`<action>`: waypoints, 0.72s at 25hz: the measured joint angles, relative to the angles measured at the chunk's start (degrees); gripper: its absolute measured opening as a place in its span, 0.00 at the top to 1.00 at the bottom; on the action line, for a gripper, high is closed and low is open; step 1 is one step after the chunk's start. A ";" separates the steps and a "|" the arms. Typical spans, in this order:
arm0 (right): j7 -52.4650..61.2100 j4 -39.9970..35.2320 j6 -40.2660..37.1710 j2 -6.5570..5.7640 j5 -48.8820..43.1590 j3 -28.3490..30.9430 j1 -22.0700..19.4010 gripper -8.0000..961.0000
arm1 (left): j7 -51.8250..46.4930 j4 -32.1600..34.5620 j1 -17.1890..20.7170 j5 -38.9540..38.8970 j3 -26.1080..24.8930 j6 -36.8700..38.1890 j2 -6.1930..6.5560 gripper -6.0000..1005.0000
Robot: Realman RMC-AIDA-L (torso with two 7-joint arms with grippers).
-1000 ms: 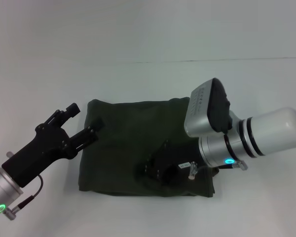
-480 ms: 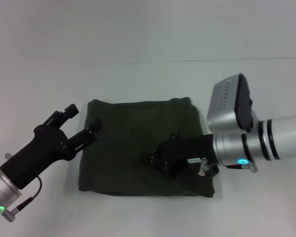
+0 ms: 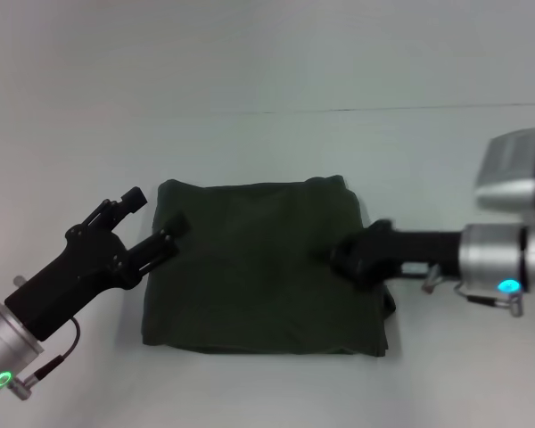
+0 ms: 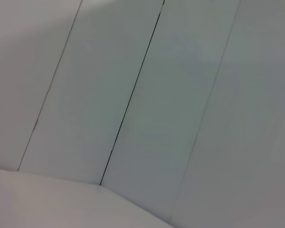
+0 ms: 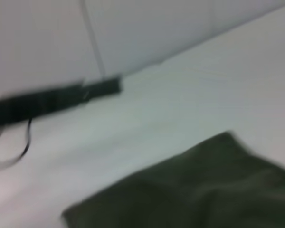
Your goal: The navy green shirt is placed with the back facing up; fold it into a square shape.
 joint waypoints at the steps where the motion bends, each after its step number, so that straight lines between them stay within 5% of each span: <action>1: 0.83 -0.07 -0.88 -0.18 -0.07 2.55 -0.36 0.99 | 0.00 -0.12 -0.02 0.00 0.01 0.00 0.00 0.10; 7: 13.73 0.31 -2.11 -3.99 -0.40 10.16 -2.14 0.99 | 0.09 -0.65 0.02 0.00 0.08 0.03 0.00 0.10; 13: 32.25 0.43 -2.66 -8.50 -3.47 10.79 -2.37 0.78 | 0.43 -0.89 -0.16 0.10 0.08 0.06 0.00 0.10; 18: 39.79 0.44 -3.52 -9.30 -8.36 10.86 -0.91 0.67 | 0.47 -0.89 -0.70 0.38 0.14 0.13 0.00 0.10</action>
